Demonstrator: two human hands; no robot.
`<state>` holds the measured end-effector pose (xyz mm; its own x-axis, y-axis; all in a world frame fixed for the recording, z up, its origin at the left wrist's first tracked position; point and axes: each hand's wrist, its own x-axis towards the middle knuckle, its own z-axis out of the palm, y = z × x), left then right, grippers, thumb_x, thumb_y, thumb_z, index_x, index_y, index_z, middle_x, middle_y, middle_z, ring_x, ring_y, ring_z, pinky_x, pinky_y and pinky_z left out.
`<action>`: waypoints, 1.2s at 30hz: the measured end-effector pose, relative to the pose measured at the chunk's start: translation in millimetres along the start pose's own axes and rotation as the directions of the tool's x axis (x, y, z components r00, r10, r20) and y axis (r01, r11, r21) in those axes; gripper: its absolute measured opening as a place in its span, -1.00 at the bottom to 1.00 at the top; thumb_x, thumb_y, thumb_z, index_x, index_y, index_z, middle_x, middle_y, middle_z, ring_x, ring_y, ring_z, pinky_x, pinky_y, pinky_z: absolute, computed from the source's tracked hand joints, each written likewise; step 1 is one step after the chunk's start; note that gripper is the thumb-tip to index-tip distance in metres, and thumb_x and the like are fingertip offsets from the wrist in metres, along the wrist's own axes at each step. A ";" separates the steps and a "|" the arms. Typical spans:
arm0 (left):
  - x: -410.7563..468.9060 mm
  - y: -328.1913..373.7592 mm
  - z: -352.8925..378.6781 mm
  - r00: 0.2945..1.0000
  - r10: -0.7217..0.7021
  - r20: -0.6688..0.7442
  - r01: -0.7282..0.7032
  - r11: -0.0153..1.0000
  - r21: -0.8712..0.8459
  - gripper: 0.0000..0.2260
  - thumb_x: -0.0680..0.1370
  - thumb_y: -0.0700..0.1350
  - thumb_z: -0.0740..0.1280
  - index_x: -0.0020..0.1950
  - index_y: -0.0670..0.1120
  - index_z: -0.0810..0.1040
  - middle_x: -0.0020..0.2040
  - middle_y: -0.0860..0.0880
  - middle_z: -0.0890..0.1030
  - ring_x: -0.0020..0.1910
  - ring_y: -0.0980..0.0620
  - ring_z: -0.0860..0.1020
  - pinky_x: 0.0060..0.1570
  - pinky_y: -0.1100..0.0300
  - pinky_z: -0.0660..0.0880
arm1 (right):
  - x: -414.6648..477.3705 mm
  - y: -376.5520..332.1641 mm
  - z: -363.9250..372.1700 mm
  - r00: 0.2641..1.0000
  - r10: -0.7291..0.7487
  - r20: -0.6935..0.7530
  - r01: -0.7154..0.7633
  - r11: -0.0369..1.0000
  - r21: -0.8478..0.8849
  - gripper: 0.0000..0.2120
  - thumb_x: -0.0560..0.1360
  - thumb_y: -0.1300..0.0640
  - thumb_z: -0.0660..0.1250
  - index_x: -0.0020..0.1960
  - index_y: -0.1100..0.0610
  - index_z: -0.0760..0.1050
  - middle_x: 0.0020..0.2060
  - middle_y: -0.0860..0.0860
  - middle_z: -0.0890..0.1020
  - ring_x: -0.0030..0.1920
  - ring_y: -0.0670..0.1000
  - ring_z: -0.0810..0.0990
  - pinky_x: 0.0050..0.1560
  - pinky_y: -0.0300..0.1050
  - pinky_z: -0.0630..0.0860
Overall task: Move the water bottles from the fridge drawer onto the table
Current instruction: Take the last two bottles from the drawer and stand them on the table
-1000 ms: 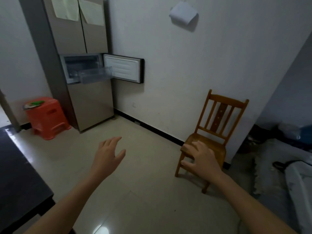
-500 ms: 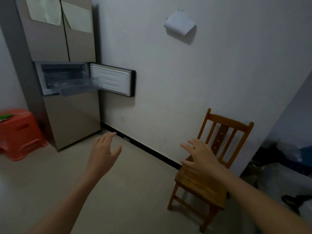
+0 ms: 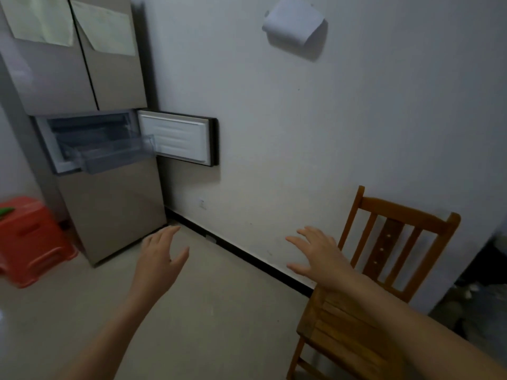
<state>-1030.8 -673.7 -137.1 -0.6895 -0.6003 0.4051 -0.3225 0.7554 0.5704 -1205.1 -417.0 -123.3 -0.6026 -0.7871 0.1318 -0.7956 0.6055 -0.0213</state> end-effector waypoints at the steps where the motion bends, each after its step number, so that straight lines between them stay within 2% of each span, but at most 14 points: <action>1: 12.8 1.5 7.1 1.000 0.001 -0.011 -0.001 1.000 0.005 -0.59 0.47 -0.20 0.36 0.31 -0.19 0.41 0.30 -0.19 0.46 0.31 -0.20 0.32 0.30 -0.03 0.26 | 14.6 9.3 1.7 1.000 -0.023 -0.020 0.024 1.000 0.009 -0.40 0.51 -0.20 0.17 0.47 -0.01 0.12 0.47 0.05 0.16 0.49 0.06 0.03 0.43 0.01 0.02; 3: 43.3 6.4 24.8 0.998 -0.002 -0.059 0.003 1.000 0.012 -0.58 0.48 -0.20 0.36 0.32 -0.20 0.41 0.30 -0.19 0.46 0.32 -0.21 0.32 0.30 -0.02 0.25 | 49.3 32.9 6.0 0.993 -0.073 -0.090 0.076 0.997 0.031 -0.37 0.45 -0.22 0.15 0.44 0.03 0.21 0.44 0.12 0.23 0.47 0.12 0.10 0.40 0.07 0.07; 6: 86.2 16.6 41.9 0.994 -0.003 -0.112 0.007 0.999 0.033 -0.59 0.48 -0.19 0.35 0.32 -0.19 0.41 0.30 -0.19 0.46 0.32 -0.22 0.32 0.29 -0.04 0.26 | 103.6 59.1 2.0 0.986 -0.121 -0.114 0.125 0.992 0.026 -0.34 0.40 -0.23 0.09 0.42 0.05 0.25 0.42 0.13 0.28 0.46 0.13 0.15 0.38 0.08 0.13; 7: 103.7 18.8 48.9 0.991 -0.005 -0.135 0.012 0.999 0.049 -0.60 0.48 -0.20 0.36 0.31 -0.19 0.42 0.29 -0.19 0.47 0.31 -0.23 0.33 0.27 -0.05 0.27 | 124.3 67.8 1.3 0.978 -0.150 -0.144 0.153 0.988 0.011 -0.34 0.39 -0.24 0.09 0.39 0.06 0.31 0.38 0.15 0.34 0.43 0.16 0.23 0.35 0.11 0.20; 9: 124.2 20.7 55.2 0.987 -0.011 -0.163 0.023 0.997 0.067 -0.61 0.47 -0.22 0.37 0.28 -0.20 0.44 0.27 -0.22 0.49 0.29 -0.26 0.36 0.25 -0.07 0.28 | 154.4 75.9 5.1 0.958 -0.217 -0.186 0.215 0.976 -0.033 -0.38 0.37 -0.26 0.10 0.25 0.09 0.48 0.19 0.19 0.54 0.24 0.22 0.49 0.11 0.19 0.45; 10: 137.2 20.0 61.8 0.984 -0.021 -0.178 0.035 0.996 0.077 -0.61 0.46 -0.23 0.38 0.27 -0.21 0.45 0.25 -0.23 0.50 0.27 -0.27 0.37 0.24 -0.08 0.29 | 173.9 84.6 9.3 0.960 -0.224 -0.168 0.225 0.974 -0.012 -0.40 0.36 -0.26 0.08 0.19 0.10 0.53 0.11 0.19 0.59 0.15 0.23 0.55 0.01 0.18 0.50; 13: 161.7 8.2 72.8 0.978 -0.078 -0.194 0.102 0.988 0.116 -0.60 0.44 -0.24 0.40 0.26 -0.23 0.46 0.22 -0.25 0.51 0.24 -0.28 0.39 0.22 -0.10 0.31 | 218.8 92.8 19.8 0.945 -0.279 -0.170 0.286 0.958 0.016 -0.41 0.35 -0.24 0.08 0.17 0.10 0.54 0.08 0.18 0.61 0.12 0.22 0.57 -0.03 0.16 0.52; 17: 183.8 -15.2 81.4 0.967 -0.150 -0.206 0.188 0.966 0.179 -0.58 0.44 -0.21 0.40 0.28 -0.20 0.45 0.25 -0.23 0.50 0.26 -0.25 0.38 0.23 -0.07 0.31 | 271.7 91.1 41.3 0.910 -0.358 -0.211 0.360 0.933 -0.029 -0.46 0.33 -0.25 0.07 0.06 0.05 0.58 -0.05 0.08 0.66 -0.02 0.12 0.65 -0.21 0.00 0.58; 22: 225.0 -54.2 81.2 0.942 -0.200 -0.269 0.257 0.946 0.196 -0.62 0.41 -0.26 0.42 0.21 -0.26 0.49 0.18 -0.27 0.54 0.18 -0.31 0.43 0.18 -0.11 0.34 | 348.2 69.3 63.5 0.861 -0.456 -0.226 0.454 0.889 -0.062 -0.46 0.30 -0.25 0.06 0.03 0.02 0.59 -0.08 0.06 0.66 -0.05 0.09 0.66 -0.23 -0.05 0.59; 26: 271.0 -96.7 80.2 0.922 -0.227 -0.313 0.299 0.932 0.204 -0.62 0.42 -0.24 0.42 0.22 -0.24 0.49 0.19 -0.26 0.54 0.19 -0.30 0.42 0.18 -0.11 0.35 | 420.2 44.3 71.7 0.810 -0.510 -0.289 0.512 0.856 -0.074 -0.48 0.30 -0.23 0.08 0.04 0.03 0.57 -0.07 0.08 0.65 -0.04 0.10 0.66 -0.22 -0.03 0.59; 36: 426.5 -204.0 73.3 0.899 -0.240 -0.366 0.317 0.934 0.166 -0.60 0.44 -0.17 0.40 0.24 -0.23 0.48 0.22 -0.25 0.52 0.23 -0.29 0.42 0.19 -0.14 0.35 | 613.6 -5.8 77.9 0.778 -0.541 -0.320 0.523 0.839 -0.146 -0.51 0.31 -0.24 0.06 0.01 -0.03 0.59 -0.07 0.00 0.66 -0.03 0.03 0.66 -0.21 -0.14 0.58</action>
<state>-1306.6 -1064.6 -133.0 -0.3050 -0.8173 0.4888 -0.6272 0.5586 0.5427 -1575.1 -912.7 -119.6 -0.0185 -0.9023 0.4308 -0.9740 0.1136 0.1962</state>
